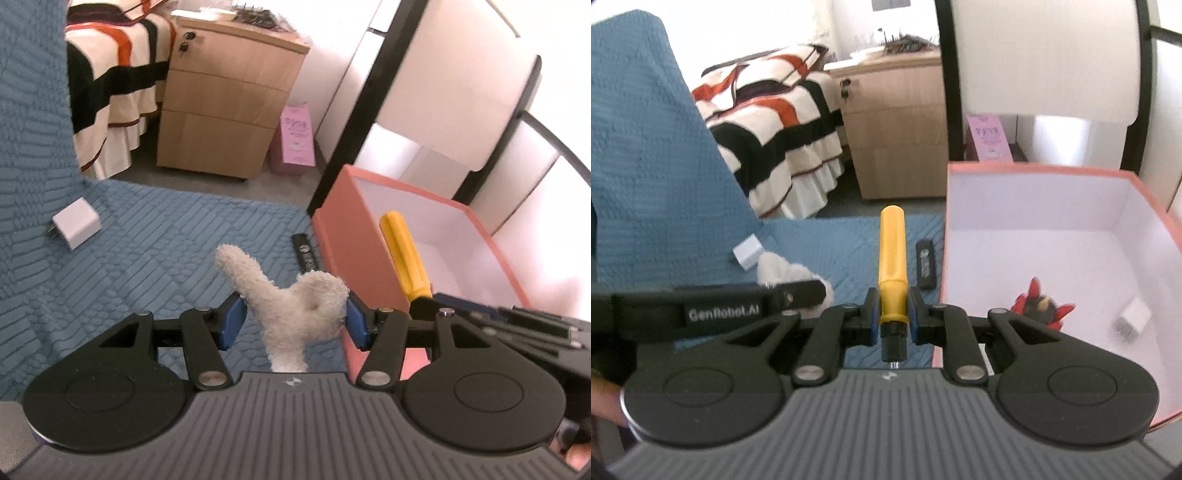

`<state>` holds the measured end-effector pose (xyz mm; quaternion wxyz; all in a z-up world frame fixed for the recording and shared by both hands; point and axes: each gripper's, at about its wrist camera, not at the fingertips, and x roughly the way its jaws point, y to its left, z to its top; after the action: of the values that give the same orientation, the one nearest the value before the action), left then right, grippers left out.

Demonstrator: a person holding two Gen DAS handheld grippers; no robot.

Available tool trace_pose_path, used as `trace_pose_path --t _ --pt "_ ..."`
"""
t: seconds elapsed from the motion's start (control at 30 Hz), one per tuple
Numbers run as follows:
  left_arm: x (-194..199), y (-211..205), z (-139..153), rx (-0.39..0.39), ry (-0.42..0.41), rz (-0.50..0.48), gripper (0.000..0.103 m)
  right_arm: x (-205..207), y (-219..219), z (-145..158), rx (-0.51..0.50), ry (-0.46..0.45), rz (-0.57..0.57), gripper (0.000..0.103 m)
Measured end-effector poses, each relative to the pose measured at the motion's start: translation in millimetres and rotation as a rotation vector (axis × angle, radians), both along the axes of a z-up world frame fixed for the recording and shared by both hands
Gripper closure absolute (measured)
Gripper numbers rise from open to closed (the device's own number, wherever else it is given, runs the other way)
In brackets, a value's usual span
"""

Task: Organize rigid objects
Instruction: 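Carry the screwdriver with the right tool while the left tool carries the fluffy toy over the pink box, then open the right gripper to drop the screwdriver while the left gripper releases the fluffy toy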

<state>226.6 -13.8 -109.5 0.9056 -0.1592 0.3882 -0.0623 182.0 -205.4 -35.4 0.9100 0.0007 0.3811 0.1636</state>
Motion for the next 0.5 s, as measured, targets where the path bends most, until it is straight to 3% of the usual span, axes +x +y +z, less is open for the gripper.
trace_pose_path --t 0.27,0.5 --pt "13 -30 26 -0.012 -0.045 -0.052 0.041 7 -34 35 -0.010 -0.087 -0.060 0.084" --pt "27 -70 38 -0.031 -0.066 -0.114 0.041 14 -71 35 -0.037 -0.100 -0.152 0.084"
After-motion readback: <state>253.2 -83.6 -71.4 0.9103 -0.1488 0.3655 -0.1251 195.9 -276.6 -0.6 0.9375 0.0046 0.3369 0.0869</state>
